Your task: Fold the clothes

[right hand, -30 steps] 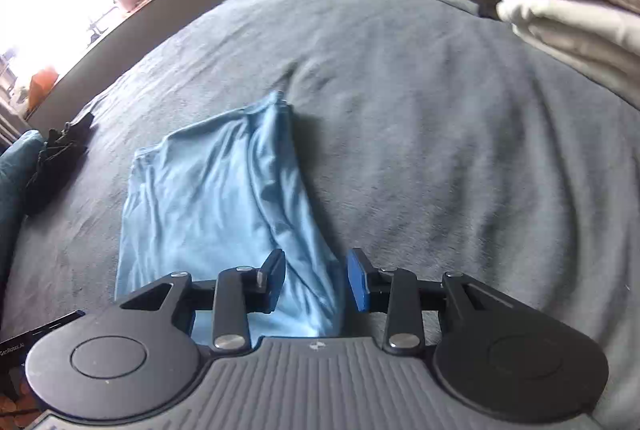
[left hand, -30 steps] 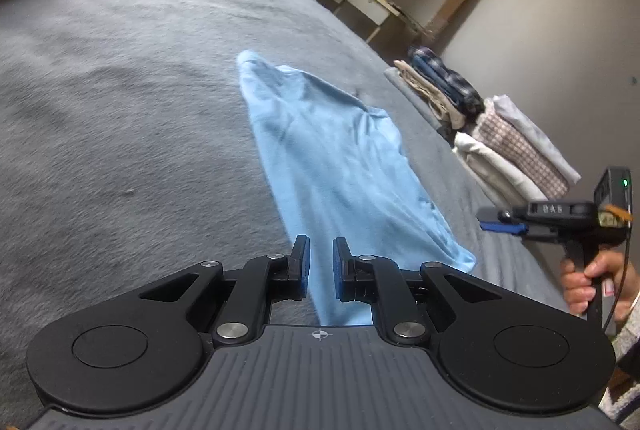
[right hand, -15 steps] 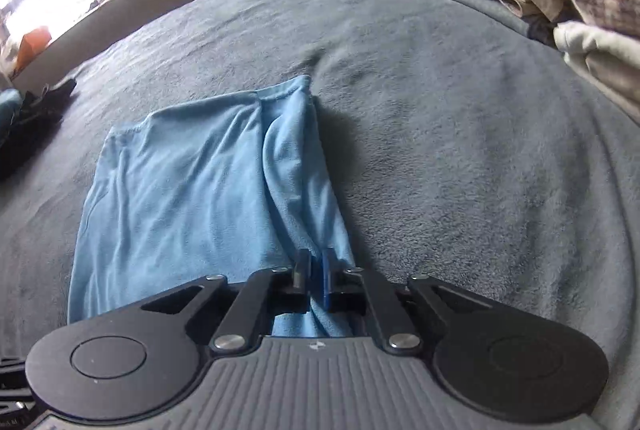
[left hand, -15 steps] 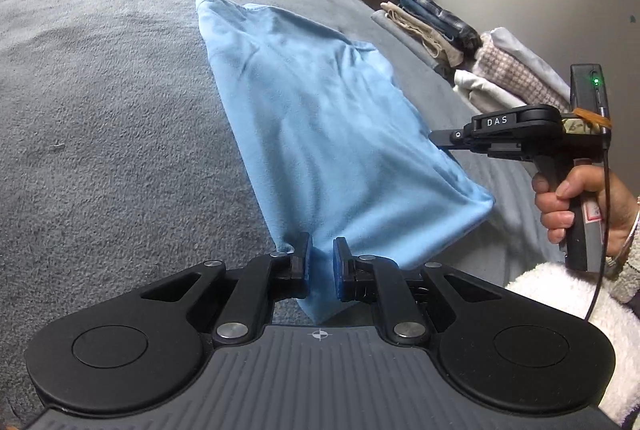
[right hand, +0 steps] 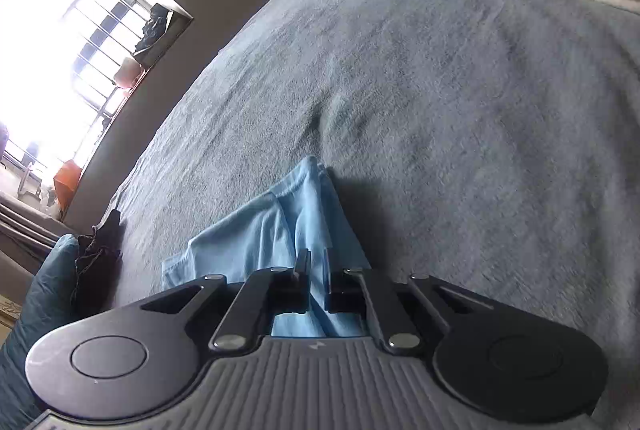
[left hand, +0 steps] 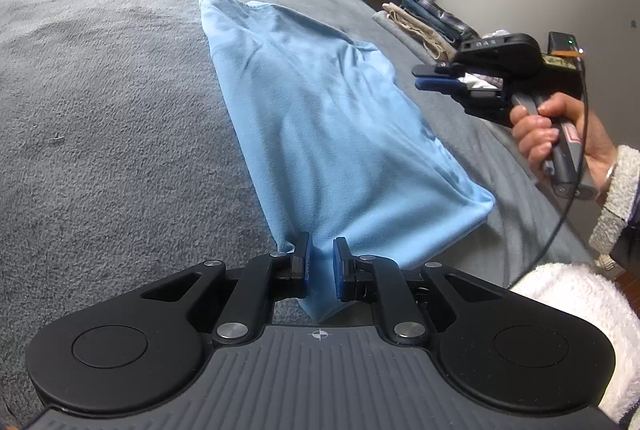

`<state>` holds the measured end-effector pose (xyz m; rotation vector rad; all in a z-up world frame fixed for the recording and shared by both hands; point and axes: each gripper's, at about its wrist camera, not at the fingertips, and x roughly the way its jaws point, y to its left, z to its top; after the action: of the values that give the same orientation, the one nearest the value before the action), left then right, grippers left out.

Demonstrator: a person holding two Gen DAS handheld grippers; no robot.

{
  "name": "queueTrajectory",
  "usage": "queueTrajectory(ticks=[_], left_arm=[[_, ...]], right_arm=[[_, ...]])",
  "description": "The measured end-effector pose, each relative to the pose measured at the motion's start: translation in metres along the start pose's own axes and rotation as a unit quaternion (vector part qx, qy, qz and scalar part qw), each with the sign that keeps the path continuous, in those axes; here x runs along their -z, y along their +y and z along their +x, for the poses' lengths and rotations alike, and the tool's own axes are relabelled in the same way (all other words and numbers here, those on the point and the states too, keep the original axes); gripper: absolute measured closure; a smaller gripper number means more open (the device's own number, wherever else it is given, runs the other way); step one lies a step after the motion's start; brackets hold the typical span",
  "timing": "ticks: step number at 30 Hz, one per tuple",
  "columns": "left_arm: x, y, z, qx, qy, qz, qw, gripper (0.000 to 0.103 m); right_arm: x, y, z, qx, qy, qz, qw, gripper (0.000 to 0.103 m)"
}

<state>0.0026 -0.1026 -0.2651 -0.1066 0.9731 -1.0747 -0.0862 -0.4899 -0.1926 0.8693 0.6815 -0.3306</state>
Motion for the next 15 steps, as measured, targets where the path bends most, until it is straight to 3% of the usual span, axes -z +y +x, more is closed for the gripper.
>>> queueTrajectory(ticks=[1, 2, 5, 7, 8, 9, 15], left_arm=[[0.000, 0.001, 0.000, 0.001, 0.000, -0.003, 1.0000, 0.092], [0.001, 0.001, 0.000, 0.001, 0.000, -0.004, 1.0000, 0.092], [0.002, 0.002, 0.000, 0.002, 0.000, -0.002, 1.0000, 0.092], [0.003, 0.003, 0.001, 0.004, 0.000, -0.003, 1.0000, 0.092], [0.003, 0.004, 0.002, 0.005, 0.000, -0.003, 1.0000, 0.092], [0.003, 0.005, 0.002, 0.007, 0.001, -0.004, 1.0000, 0.092], [0.007, 0.011, 0.005, 0.017, 0.000, -0.010, 0.9998, 0.092]], right_arm=[[-0.004, 0.001, 0.007, 0.005, -0.002, 0.001, 1.000, 0.073], [-0.008, 0.002, 0.013, 0.009, -0.003, 0.001, 1.000, 0.069], [-0.016, 0.005, 0.028, 0.016, -0.006, -0.005, 1.000, 0.070], [-0.018, 0.010, 0.033, 0.024, -0.011, -0.027, 0.999, 0.076], [-0.017, 0.014, 0.035, 0.029, -0.013, -0.047, 0.998, 0.092], [-0.015, 0.017, 0.037, 0.034, -0.013, -0.065, 0.997, 0.099], [-0.014, 0.031, 0.040, 0.035, -0.042, -0.120, 0.991, 0.102]])
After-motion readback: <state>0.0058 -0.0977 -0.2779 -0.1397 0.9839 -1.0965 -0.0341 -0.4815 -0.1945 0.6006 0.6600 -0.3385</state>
